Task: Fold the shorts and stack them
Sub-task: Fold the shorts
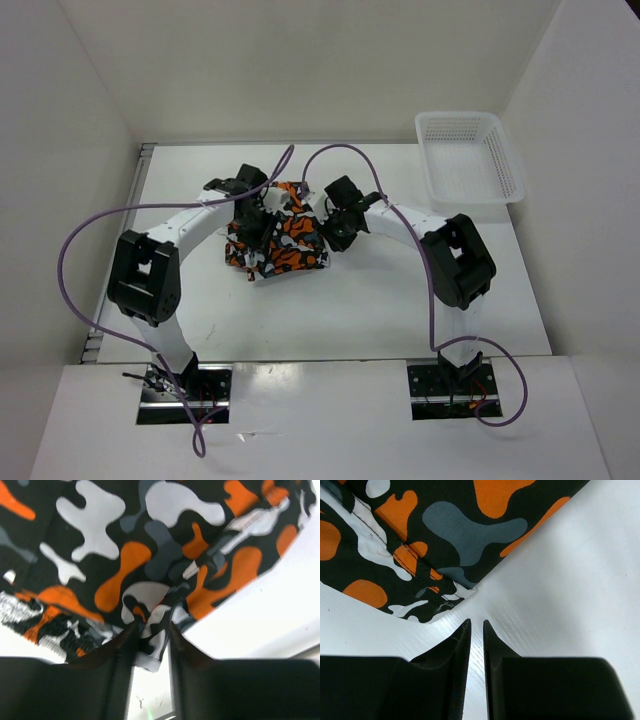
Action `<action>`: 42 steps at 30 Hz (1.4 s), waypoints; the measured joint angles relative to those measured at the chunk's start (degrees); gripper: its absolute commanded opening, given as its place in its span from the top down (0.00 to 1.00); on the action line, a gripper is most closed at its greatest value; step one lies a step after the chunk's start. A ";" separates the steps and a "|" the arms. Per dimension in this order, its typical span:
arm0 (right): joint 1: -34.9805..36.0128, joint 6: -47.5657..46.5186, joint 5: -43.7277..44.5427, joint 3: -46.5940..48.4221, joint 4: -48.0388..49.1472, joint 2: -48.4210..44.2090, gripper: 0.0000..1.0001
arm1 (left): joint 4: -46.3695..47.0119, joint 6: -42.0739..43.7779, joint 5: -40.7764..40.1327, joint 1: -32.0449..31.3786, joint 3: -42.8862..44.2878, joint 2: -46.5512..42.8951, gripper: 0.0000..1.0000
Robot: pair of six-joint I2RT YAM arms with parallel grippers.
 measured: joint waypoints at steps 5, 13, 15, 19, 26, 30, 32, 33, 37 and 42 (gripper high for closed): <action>0.00 -0.13 0.00 0.13 0.13 0.02 0.79 | -2.03 0.13 1.20 0.00 -1.79 -2.58 1.00; 0.00 -0.39 -0.04 0.31 0.20 0.02 0.79 | -8.44 0.04 3.76 -0.22 -2.95 -4.02 0.99; 0.00 -0.55 -0.02 0.31 0.20 0.02 0.79 | -8.68 0.07 3.65 -0.72 -4.55 -5.49 0.98; 0.00 -0.37 0.00 0.37 0.44 0.02 0.79 | -7.58 0.11 2.78 -1.90 -10.75 -6.62 0.91; -0.24 4.50 -5.03 2.86 0.46 0.04 0.47 | -5.46 0.33 0.26 -2.60 -15.65 -5.64 0.39; -0.24 6.86 -10.60 3.28 0.26 0.13 0.45 | -4.92 0.11 -0.13 -2.36 -14.49 -5.77 0.21; -0.39 7.78 -12.09 3.28 0.15 0.39 0.45 | -5.77 0.09 0.57 -1.70 -12.90 -6.45 0.17; -0.46 8.13 -12.61 3.28 0.13 0.61 0.45 | -6.62 0.09 1.20 -1.09 -11.58 -6.95 0.17; -0.66 8.28 -13.49 3.28 0.11 1.66 0.45 | -9.03 0.11 4.74 2.43 -3.02 -9.09 0.13; -0.72 8.00 -11.54 3.43 0.11 3.04 0.45 | -3.78 0.07 5.60 8.31 2.16 -9.16 0.12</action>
